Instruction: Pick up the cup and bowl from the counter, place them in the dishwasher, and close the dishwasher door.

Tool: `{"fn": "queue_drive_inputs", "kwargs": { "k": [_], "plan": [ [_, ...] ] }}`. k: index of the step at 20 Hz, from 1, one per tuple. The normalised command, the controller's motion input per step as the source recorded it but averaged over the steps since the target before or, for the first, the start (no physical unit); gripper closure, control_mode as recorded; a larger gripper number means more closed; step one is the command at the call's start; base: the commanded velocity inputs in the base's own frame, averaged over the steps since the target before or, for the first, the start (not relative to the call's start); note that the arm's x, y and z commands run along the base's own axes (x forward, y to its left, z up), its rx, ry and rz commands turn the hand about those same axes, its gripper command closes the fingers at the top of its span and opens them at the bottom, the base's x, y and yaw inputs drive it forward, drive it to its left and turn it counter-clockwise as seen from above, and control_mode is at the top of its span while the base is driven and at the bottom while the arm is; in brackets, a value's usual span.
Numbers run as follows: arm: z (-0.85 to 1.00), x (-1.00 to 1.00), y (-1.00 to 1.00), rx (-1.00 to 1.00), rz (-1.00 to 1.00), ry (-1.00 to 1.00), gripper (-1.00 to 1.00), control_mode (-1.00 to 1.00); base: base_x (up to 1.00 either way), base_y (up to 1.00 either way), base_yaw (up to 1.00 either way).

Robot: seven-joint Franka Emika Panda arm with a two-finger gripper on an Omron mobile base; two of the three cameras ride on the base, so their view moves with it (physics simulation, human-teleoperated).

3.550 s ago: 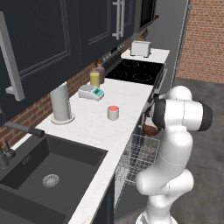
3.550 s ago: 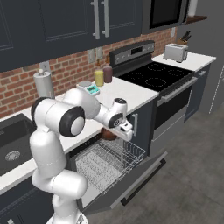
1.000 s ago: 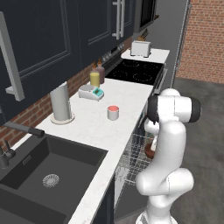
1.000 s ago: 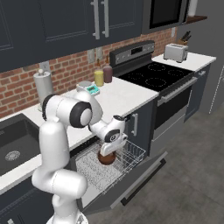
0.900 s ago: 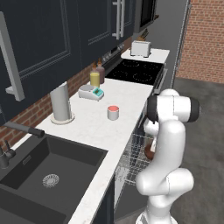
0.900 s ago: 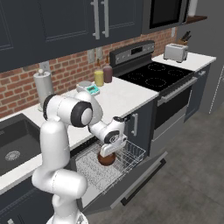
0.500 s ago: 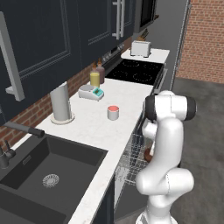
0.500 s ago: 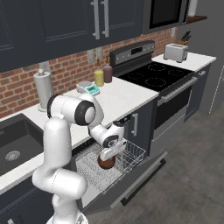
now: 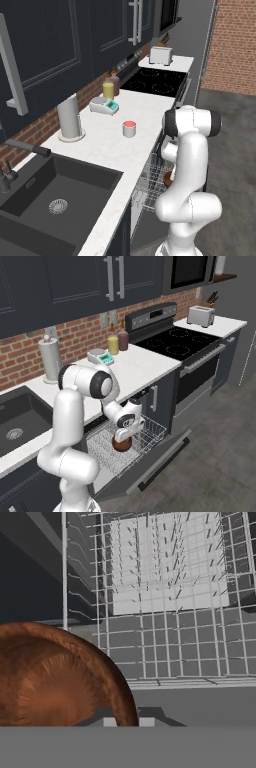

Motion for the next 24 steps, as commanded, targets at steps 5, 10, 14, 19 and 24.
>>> {"fn": "queue_drive_inputs", "kwargs": {
  "k": [5, 10, 14, 19, 24],
  "plan": [
    [-0.07, 0.19, -0.06, 0.00, 0.00, 0.00, 1.00, -1.00, 0.00, 0.00, 0.00],
    [-0.08, 0.26, -0.12, 0.00, 0.00, 0.00, 1.00, -1.00, 0.00, 0.00, 0.00],
    [-0.17, 0.28, -0.12, 0.00, 0.00, 0.00, 1.00, -1.00, 0.00, 0.00, 0.00],
    [-0.27, 0.22, -0.10, 0.00, 0.00, -0.02, 1.00, -1.00, 0.00, 0.00, 0.00],
    [-0.27, 0.11, 0.00, 0.03, 0.00, -0.05, 1.00, -1.00, 0.00, 0.00, 0.00]
  ]
}}
